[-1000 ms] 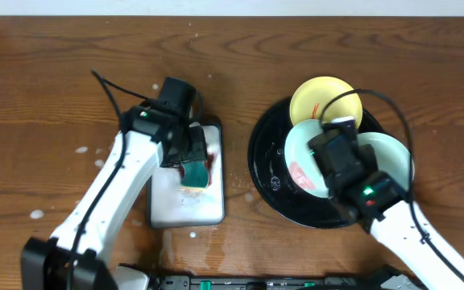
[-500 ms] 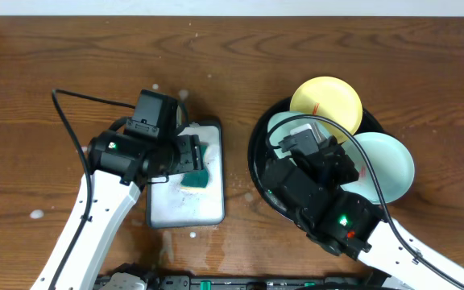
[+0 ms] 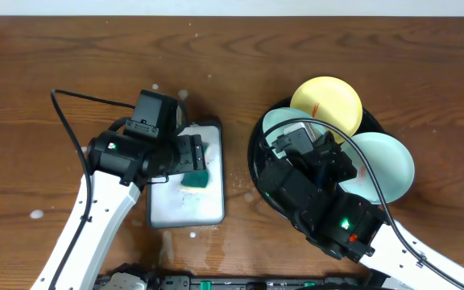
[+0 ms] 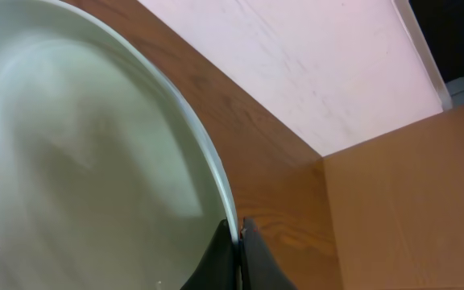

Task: Clean dirty plates on tray and stack at the side
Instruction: 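Lift the scrubbed plate with the right gripper and place it right of the tray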

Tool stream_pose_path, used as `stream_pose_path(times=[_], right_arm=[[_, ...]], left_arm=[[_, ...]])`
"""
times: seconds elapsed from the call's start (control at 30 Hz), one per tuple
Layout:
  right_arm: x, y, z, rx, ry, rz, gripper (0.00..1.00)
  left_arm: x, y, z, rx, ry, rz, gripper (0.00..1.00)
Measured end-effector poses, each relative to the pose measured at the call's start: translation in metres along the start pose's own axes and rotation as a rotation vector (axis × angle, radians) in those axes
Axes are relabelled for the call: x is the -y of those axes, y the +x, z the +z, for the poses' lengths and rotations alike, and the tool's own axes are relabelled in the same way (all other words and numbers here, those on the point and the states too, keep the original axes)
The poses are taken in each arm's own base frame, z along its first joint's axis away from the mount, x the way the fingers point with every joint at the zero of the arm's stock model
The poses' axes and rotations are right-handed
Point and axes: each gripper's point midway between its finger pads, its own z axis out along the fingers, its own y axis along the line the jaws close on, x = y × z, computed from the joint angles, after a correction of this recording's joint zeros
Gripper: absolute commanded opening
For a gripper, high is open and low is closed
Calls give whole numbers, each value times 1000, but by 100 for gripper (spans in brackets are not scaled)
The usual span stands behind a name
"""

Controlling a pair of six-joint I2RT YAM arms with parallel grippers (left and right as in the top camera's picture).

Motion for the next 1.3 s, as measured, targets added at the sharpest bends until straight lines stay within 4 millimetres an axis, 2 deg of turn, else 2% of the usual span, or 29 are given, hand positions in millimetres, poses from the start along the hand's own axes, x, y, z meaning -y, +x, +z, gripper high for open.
stream_pose_path(times=[1.3], right_arm=[[0,1,0,-2,1,-37,1]], left_arm=[[0,0,0,0,0,0,84]])
